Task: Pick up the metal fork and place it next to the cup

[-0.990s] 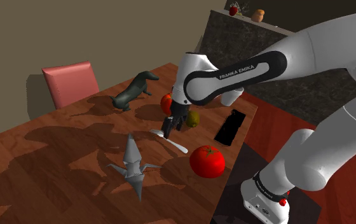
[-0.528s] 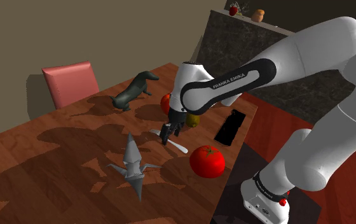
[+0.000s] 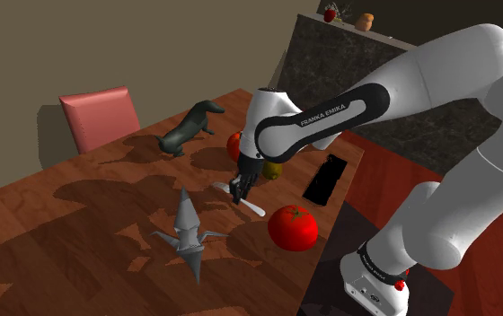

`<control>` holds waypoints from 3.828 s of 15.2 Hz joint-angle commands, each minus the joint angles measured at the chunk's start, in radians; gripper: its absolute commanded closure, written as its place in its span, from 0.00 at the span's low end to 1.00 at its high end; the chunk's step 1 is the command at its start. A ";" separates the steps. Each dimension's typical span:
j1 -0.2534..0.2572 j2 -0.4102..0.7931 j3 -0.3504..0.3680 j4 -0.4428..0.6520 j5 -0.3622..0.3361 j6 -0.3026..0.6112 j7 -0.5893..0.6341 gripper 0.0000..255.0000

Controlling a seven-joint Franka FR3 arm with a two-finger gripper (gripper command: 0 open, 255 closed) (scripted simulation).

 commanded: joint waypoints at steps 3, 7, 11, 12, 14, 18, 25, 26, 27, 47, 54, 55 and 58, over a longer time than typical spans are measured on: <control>0.000 0.001 0.000 0.000 0.000 0.000 0.000 1.00; 0.000 0.002 0.000 0.000 0.000 0.001 0.000 1.00; -0.002 -0.031 -0.002 0.012 -0.003 -0.043 0.008 1.00; -0.002 -0.041 -0.003 0.016 -0.004 -0.057 0.010 1.00; -0.003 -0.060 -0.004 0.026 -0.006 -0.085 0.016 1.00; -0.005 -0.095 -0.008 0.048 -0.011 -0.141 0.026 1.00; -0.009 -0.147 -0.014 0.095 -0.018 -0.239 0.043 1.00; -0.009 -0.154 -0.015 0.102 -0.019 -0.253 0.046 1.00; -0.010 -0.160 -0.016 0.110 -0.020 -0.267 0.048 1.00; -0.018 -0.237 -0.035 0.307 -0.041 -0.536 0.098 1.00; -0.081 -0.194 -0.124 0.354 -0.082 -0.574 -0.034 1.00; -0.092 -0.183 -0.138 0.366 -0.089 -0.580 -0.055 1.00; -0.122 -0.146 -0.180 0.407 -0.108 -0.598 -0.118 1.00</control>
